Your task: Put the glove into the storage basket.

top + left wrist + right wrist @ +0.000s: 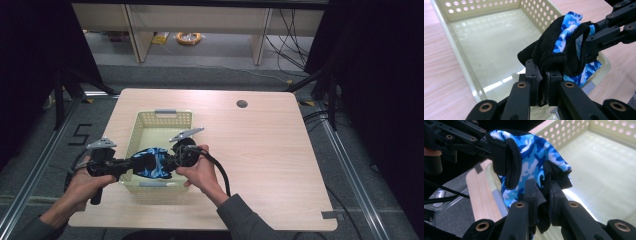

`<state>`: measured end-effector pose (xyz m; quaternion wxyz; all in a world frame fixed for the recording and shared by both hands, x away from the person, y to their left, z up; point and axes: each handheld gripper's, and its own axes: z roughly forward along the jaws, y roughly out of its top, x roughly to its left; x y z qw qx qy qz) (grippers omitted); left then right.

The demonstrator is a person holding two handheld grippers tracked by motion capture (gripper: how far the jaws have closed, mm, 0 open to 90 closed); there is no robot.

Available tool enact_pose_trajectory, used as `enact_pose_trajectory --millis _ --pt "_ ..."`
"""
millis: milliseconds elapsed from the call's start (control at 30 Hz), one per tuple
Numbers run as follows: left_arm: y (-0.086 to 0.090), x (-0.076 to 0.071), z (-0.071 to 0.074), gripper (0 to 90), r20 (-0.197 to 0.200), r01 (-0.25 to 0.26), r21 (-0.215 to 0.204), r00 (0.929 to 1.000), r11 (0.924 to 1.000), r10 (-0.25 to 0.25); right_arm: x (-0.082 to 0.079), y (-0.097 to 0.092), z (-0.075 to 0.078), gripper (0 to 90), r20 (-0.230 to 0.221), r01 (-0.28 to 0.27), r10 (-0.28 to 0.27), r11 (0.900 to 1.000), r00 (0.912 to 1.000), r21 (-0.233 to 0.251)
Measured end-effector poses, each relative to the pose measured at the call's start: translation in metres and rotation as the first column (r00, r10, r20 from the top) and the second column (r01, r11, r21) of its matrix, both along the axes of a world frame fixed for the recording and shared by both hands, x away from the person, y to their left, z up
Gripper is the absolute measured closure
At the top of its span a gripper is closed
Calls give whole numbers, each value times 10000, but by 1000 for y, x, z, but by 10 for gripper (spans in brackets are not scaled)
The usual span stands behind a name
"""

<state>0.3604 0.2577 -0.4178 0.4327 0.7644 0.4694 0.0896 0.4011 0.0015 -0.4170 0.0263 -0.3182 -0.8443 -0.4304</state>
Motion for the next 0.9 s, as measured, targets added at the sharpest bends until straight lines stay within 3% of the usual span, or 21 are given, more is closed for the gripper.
enact_pose_trajectory --millis 67,100,267,300,400,600,900 --pt "7 -1 4 830 -91 159 290 9998 9995 -156 1 3 -1 804 -172 -51 54 9998 9998 187" --pt "6 -2 3 828 60 -142 7 9999 9999 142 2 4 -2 804 -154 -99 103 9997 9998 231" --pt "8 -1 3 819 -28 -158 36 9999 9999 158 4 7 -8 804 -312 -139 148 9994 9994 305" --pt "6 1 -2 818 -166 55 376 9999 9993 -49 4 6 -9 804 -474 -51 63 9997 9989 259" --pt "0 4 -7 812 -336 -6 363 9994 9993 18 7 4 -14 804 -533 28 -24 10000 9986 67" --pt "-16 16 -18 779 -613 450 993 9974 9940 -390 12 -3 -24 799 -583 376 -413 9973 9974 -633" --pt "-21 21 -19 616 -774 510 1362 9962 9894 -407 15 -7 -31 793 -616 518 -591 9922 9964 -1134"
